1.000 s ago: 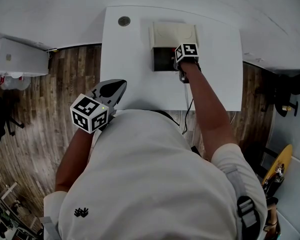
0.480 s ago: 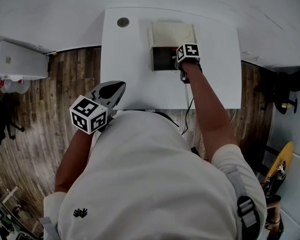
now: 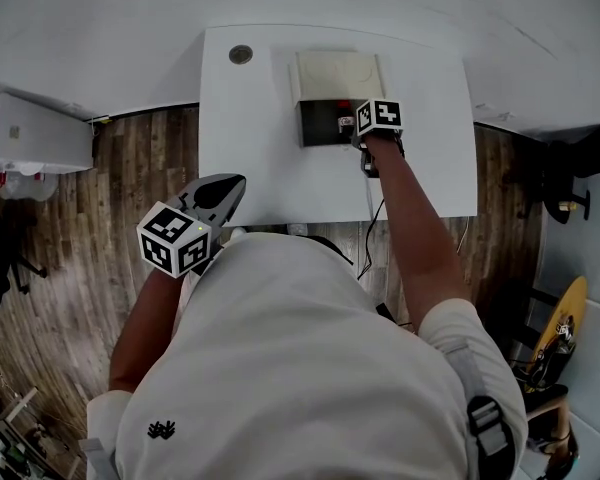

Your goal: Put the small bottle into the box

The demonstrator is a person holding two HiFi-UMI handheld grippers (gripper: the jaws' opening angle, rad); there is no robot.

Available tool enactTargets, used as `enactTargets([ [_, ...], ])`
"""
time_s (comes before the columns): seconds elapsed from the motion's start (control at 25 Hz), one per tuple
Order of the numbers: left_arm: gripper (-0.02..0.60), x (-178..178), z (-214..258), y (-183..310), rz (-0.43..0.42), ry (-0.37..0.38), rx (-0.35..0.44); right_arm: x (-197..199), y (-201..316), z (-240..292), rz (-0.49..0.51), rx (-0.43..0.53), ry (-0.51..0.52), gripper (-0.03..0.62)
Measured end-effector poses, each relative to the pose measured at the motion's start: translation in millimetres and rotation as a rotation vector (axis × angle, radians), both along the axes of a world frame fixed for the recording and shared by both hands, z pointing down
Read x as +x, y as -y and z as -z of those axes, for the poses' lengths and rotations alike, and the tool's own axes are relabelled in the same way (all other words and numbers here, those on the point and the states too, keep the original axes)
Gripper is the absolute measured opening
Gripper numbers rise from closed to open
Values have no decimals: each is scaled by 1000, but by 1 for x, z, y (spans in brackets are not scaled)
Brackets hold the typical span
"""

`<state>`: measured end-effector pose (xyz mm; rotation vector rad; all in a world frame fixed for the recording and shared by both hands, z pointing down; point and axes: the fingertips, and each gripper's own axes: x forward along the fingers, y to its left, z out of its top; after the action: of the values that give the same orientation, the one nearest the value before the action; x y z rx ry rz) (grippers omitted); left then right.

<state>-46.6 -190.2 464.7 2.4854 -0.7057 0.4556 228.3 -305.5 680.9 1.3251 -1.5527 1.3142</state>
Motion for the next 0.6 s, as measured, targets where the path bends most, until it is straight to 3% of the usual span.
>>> enactTargets([
  [0.6,6,-23,-1,-24,-73,-9,-3,-5,-47,40,-90,120,33,195],
])
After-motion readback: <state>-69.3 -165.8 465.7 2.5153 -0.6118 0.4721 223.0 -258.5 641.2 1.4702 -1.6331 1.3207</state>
